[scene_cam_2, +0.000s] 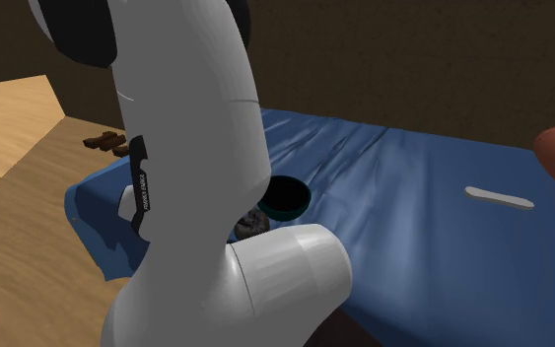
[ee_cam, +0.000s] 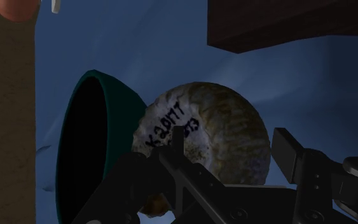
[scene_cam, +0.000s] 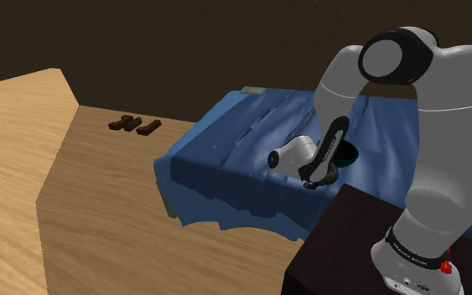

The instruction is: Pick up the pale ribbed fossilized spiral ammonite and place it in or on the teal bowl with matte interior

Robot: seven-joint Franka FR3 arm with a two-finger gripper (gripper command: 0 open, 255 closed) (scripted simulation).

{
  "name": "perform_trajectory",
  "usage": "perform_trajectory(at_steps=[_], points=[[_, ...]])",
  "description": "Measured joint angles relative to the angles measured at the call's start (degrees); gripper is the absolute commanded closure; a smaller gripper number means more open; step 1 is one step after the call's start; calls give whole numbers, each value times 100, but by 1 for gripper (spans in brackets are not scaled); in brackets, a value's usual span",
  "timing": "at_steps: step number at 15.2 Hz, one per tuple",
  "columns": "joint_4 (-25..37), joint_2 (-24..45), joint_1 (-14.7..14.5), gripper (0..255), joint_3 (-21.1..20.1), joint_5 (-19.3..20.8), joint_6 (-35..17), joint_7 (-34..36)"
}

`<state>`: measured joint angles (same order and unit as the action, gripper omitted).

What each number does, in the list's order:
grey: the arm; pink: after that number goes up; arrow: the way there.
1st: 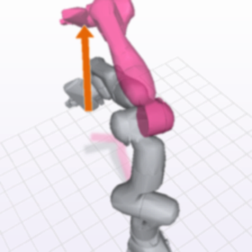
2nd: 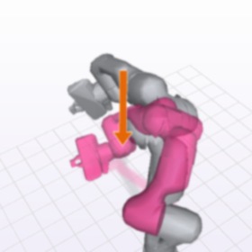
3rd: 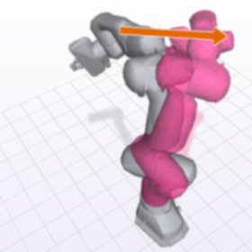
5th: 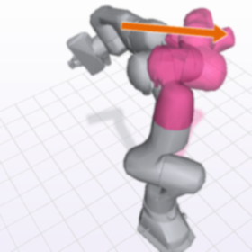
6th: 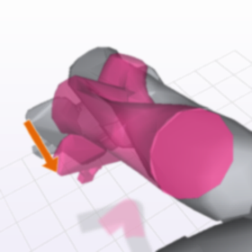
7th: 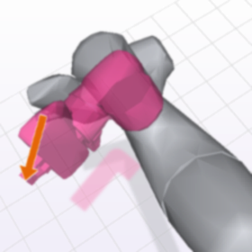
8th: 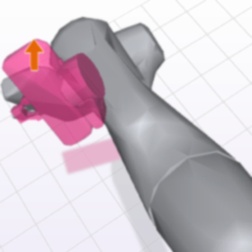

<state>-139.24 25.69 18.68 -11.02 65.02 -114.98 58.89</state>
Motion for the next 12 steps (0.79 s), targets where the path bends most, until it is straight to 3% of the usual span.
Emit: perform_trajectory(at_steps=[5, 12], points=[[-14, -41, 6, 255, -7, -17, 6, -31], [-243, -644, 59, 255, -100, -271, 119, -414]])
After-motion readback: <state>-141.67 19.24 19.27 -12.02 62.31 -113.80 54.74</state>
